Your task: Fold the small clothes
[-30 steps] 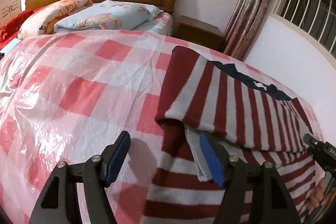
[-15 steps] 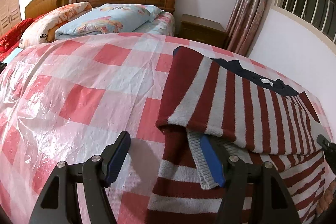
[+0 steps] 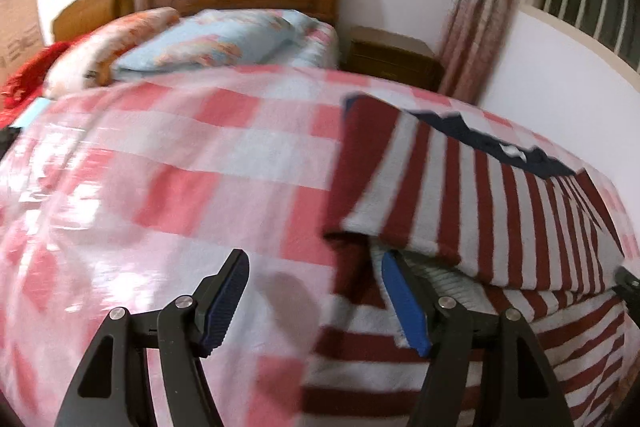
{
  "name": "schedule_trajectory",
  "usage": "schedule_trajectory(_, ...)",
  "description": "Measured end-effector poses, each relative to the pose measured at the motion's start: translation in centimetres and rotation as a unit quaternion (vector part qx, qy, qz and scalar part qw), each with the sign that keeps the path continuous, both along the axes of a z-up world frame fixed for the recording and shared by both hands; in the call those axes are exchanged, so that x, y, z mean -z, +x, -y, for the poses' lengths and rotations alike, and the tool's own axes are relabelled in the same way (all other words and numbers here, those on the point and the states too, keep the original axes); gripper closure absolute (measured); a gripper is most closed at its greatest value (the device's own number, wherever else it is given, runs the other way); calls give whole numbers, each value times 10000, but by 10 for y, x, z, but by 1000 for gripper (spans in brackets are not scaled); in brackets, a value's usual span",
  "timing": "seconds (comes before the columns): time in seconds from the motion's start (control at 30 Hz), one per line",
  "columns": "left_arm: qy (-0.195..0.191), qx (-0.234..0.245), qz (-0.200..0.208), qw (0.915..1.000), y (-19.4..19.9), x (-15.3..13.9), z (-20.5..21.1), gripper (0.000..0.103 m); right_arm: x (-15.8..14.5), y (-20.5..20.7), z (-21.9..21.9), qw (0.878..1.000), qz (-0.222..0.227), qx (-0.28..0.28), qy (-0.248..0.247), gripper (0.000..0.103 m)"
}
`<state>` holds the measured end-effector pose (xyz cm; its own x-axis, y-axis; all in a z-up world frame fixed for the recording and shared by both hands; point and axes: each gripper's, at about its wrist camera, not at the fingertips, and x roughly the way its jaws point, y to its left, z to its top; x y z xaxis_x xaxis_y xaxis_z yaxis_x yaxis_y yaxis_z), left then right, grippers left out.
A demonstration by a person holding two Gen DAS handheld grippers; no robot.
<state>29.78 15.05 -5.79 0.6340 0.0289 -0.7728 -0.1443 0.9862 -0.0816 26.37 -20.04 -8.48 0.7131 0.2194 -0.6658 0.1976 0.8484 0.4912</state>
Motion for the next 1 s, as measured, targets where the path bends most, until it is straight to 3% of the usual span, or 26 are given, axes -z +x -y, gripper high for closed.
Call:
schedule_trajectory(0.03, -33, -169, 180, 9997, -7, -9, -6, 33, -7, -9, 4, 9996, 176, 146, -142, 71)
schedule_trajectory(0.07, -146, -318, 401, 9986, -15, -18, -12, 34, -15, -16, 6, 9980, 324, 289, -465, 39)
schedule_trajectory(0.13, -533, -369, 788, 9948, -21, -36, -17, 34, -29, -19, 2, 9928, 546, 286, -1025, 39)
schedule_trajectory(0.2, -827, -33, 880, 9927, -12, -48, -4, 34, -35, -7, -11, 9909, 594, -47, -1205, 40)
schedule_trajectory(0.33, -1183, 855, 349, 9887, 29, -36, 42, 34, -31, 22, -50, 9797, 478, -599, -1853, 38)
schedule_trajectory(0.47, -991, 899, -266, 9907, 61, 3, 60, 35, 3, 51, -70, 9575, -250, -1109, -2652, 34)
schedule_trajectory(0.57, -849, 1197, -203, 9890, 59, 6, 59, 35, 5, 47, -62, 9529, -198, -1261, -2751, 29)
schedule_trajectory(0.6, -968, 1259, -248, 9870, 59, 3, 54, 35, 3, 46, -58, 9544, -203, -1263, -2696, 28)
schedule_trajectory(0.7, -1790, 1206, -15, 9764, 69, -13, 34, 35, -11, 49, -43, 9632, 78, -1144, -2433, 22)
schedule_trajectory(0.73, -1974, 1153, 101, 9735, 78, -20, 28, 35, -14, 49, -46, 9635, 168, -1112, -2428, 10)
schedule_trajectory(0.77, -2016, 1123, 149, 9729, 86, -24, 28, 35, -15, 54, -45, 9644, 209, -1081, -2402, 4)
schedule_trajectory(0.87, -2031, 1173, 118, 9720, 123, -20, 29, 35, -12, 69, -49, 9678, 225, -1162, -2219, 3)
schedule_trajectory(0.97, -1685, 907, -311, 9810, 153, 10, 27, 38, 2, 78, -50, 9668, -50, -1214, -2250, 0)
schedule_trajectory(1.0, -1685, 959, -89, 9810, 151, 12, 22, 37, 7, 79, -49, 9671, -144, -1236, -2221, 0)
